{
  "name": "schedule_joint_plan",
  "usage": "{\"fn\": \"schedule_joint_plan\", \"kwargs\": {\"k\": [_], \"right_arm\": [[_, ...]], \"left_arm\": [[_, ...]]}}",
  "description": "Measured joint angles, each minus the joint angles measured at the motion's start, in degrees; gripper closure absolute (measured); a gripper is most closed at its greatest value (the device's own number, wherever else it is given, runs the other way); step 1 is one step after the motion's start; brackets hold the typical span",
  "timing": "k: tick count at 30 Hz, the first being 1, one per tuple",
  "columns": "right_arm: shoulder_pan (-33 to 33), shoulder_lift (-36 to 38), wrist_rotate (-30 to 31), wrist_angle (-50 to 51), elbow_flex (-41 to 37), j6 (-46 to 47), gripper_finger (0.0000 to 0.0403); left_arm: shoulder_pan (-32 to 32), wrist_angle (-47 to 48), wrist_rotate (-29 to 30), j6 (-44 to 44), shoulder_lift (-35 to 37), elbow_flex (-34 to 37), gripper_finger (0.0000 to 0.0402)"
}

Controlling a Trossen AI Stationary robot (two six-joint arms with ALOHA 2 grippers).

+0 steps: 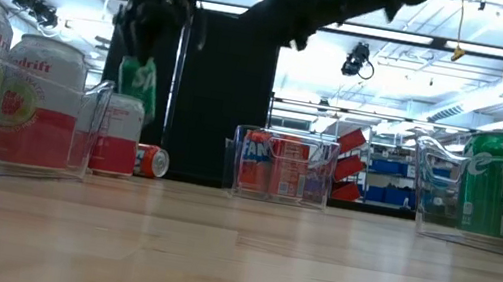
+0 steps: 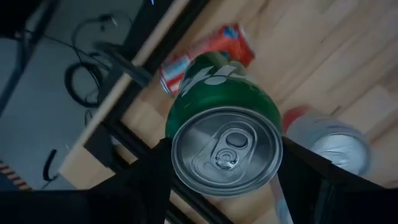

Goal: Sort soda cans
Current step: Put the green soda can into the bottom right transparent bin

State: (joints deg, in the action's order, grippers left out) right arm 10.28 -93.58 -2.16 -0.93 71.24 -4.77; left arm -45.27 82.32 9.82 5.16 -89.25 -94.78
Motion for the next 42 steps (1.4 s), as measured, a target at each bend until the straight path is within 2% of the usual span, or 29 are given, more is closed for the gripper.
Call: {"fn": "schedule_joint_plan", "kwargs": {"k": [4,7,17,20,23,29,34,36,42], "right_arm": [[0.00,5.61,2.61,6.61,0.00,-1.27,0.0098],[0.00,9.87,2.78,12.39,0.00,-1.41,0.0106],[-0.18,19.14,2.78,26.89,-0.84,-1.32,0.0149],[-0.86,20.82,4.31,24.80,-5.12,-1.38,0.0176],[-2.01,22.86,8.19,19.64,-11.68,-1.04,0.0220],[-4.46,25.47,9.71,-0.69,-26.54,1.25,0.0322],[-6.90,24.70,9.69,-12.52,-34.11,3.83,0.0388],[-7.92,24.37,9.67,-14.45,-35.52,4.98,0.0398],[-10.85,24.35,9.66,-16.18,-37.40,8.87,0.0385]], "left_arm": [[3.33,1.29,-0.27,-0.35,0.09,-6.67,0.0166],[7.69,2.21,-1.57,-0.89,0.09,-9.16,0.0166],[26.61,0.99,-5.23,-2.80,-1.00,-9.76,0.0166],[31.34,-0.08,-6.02,-4.07,-2.23,-9.75,0.0166],[35.04,-1.71,-6.38,-4.17,-4.09,-9.77,0.0166],[39.57,-3.58,-6.83,-2.80,-10.32,-9.77,0.0166],[41.62,-3.74,-6.99,-1.21,-16.34,-9.77,0.0166],[42.37,-3.73,-6.66,-0.27,-18.20,-9.75,0.0166],[43.55,-6.91,-7.04,1.90,-22.34,-9.75,0.0166]]}}
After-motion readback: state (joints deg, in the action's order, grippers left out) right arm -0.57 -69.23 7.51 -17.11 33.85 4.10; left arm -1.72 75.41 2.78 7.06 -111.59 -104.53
